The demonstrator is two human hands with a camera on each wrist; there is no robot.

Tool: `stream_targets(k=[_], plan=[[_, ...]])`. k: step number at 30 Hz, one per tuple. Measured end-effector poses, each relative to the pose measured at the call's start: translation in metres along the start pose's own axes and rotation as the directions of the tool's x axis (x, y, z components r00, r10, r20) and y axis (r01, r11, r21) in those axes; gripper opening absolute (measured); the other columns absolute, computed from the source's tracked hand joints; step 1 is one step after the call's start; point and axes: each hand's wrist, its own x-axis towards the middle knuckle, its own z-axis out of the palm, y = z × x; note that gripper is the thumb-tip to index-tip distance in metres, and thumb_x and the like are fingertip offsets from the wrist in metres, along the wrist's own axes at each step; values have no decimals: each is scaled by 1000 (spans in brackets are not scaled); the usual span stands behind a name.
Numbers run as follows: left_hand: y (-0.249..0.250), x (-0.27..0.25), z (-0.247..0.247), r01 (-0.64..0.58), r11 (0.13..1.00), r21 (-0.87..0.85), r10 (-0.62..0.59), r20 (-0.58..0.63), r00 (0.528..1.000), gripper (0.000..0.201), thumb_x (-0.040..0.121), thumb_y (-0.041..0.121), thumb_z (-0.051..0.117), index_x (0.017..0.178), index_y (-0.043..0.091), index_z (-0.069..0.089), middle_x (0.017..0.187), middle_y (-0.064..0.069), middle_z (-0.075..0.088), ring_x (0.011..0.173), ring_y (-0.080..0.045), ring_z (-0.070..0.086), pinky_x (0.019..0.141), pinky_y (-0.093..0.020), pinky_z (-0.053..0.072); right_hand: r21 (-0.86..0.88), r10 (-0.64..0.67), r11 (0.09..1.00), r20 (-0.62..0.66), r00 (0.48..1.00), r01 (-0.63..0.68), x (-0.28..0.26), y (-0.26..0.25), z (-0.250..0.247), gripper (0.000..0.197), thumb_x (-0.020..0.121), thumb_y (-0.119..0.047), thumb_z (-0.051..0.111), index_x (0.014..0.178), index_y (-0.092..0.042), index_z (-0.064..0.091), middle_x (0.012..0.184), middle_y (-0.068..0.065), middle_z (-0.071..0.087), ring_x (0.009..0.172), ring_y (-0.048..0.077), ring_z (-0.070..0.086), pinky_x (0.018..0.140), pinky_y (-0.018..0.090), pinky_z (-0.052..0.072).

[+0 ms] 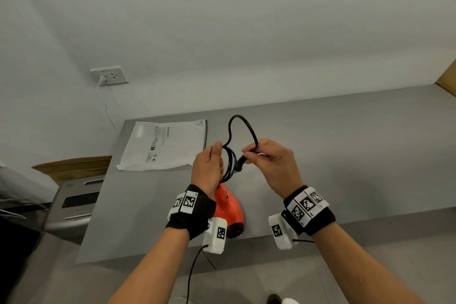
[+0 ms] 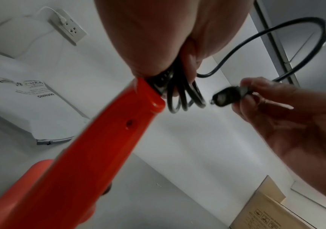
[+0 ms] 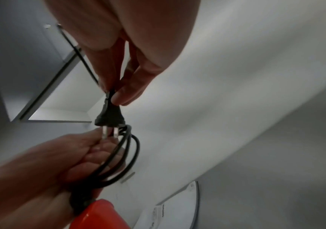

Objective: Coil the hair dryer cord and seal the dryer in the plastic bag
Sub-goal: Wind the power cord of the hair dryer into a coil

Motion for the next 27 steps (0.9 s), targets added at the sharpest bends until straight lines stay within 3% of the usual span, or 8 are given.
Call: stream_targets(k=[8, 12, 14, 16, 18, 20, 24, 27], plan=[[-2, 0, 1, 31, 999, -10, -31, 16, 999, 42, 101, 47, 48, 73, 15, 49, 50, 9, 35, 42, -11, 29, 45, -25, 25, -266, -335, 905, 41, 941, 333, 2, 15, 21, 11, 86, 0, 74, 96, -4, 78, 93, 6, 68, 85, 10, 66, 79, 21, 57], [-3, 1, -2, 23, 997, 71, -23, 9, 1000, 50, 90, 65, 46, 55, 29, 51, 47, 11, 39, 45, -13, 33, 49, -30, 28, -420, -364, 825, 115, 924, 378, 1, 28, 36, 10, 88, -5, 70, 94, -6, 78, 92, 7, 63, 82, 19, 61, 70, 25, 54], [-1, -1, -1, 31, 998, 63, -33, 41, 999, 52, 91, 64, 46, 52, 30, 51, 47, 10, 38, 44, -13, 31, 48, -28, 27, -395, -264, 879, 61, 963, 266, 4, 31, 41, 9, 87, -9, 72, 95, -12, 74, 95, 0, 60, 87, 13, 58, 73, 20, 48], [2, -4, 0, 46, 999, 24, -48, 89, 995, 53, 98, 55, 46, 54, 27, 47, 48, 8, 35, 42, -11, 28, 46, -25, 25, -199, -27, 980, -19, 999, 23, 7, 33, 43, 18, 87, -10, 72, 100, -17, 61, 98, -2, 62, 92, 9, 60, 75, 18, 48], [5, -6, 1, 61, 998, -16, -58, 127, 990, 56, 103, 47, 45, 54, 21, 47, 49, 7, 31, 42, -9, 25, 43, -22, 23, 31, 160, 986, 45, 986, -162, 9, 34, 46, 28, 89, -7, 69, 110, -16, 54, 107, 1, 66, 101, 10, 65, 83, 23, 52], [7, -7, 1, 61, 998, -29, -57, 130, 990, 60, 105, 43, 43, 52, 16, 55, 50, 7, 30, 42, -9, 25, 41, -21, 22, 149, 203, 962, 169, 965, -228, 9, 35, 47, 28, 91, 1, 63, 117, -8, 56, 107, 5, 69, 100, 10, 67, 86, 26, 54], [7, -7, -2, 56, 998, -21, -54, 101, 993, 60, 104, 42, 45, 46, 31, 53, 49, 8, 31, 41, -8, 27, 40, -22, 26, 184, 299, 914, 295, 907, -361, 7, 33, 43, 22, 96, 1, 59, 118, 0, 58, 78, 6, 63, 58, 4, 59, 55, 14, 46], [6, -4, -4, 62, 998, -20, -60, 83, 995, 55, 103, 45, 48, 51, 26, 47, 48, 7, 31, 40, -9, 27, 41, -22, 28, 130, 345, 903, 349, 872, -409, 1, 39, 38, 14, 96, -10, 63, 110, -5, 63, 66, 0, 61, 50, 8, 54, 44, 14, 39]])
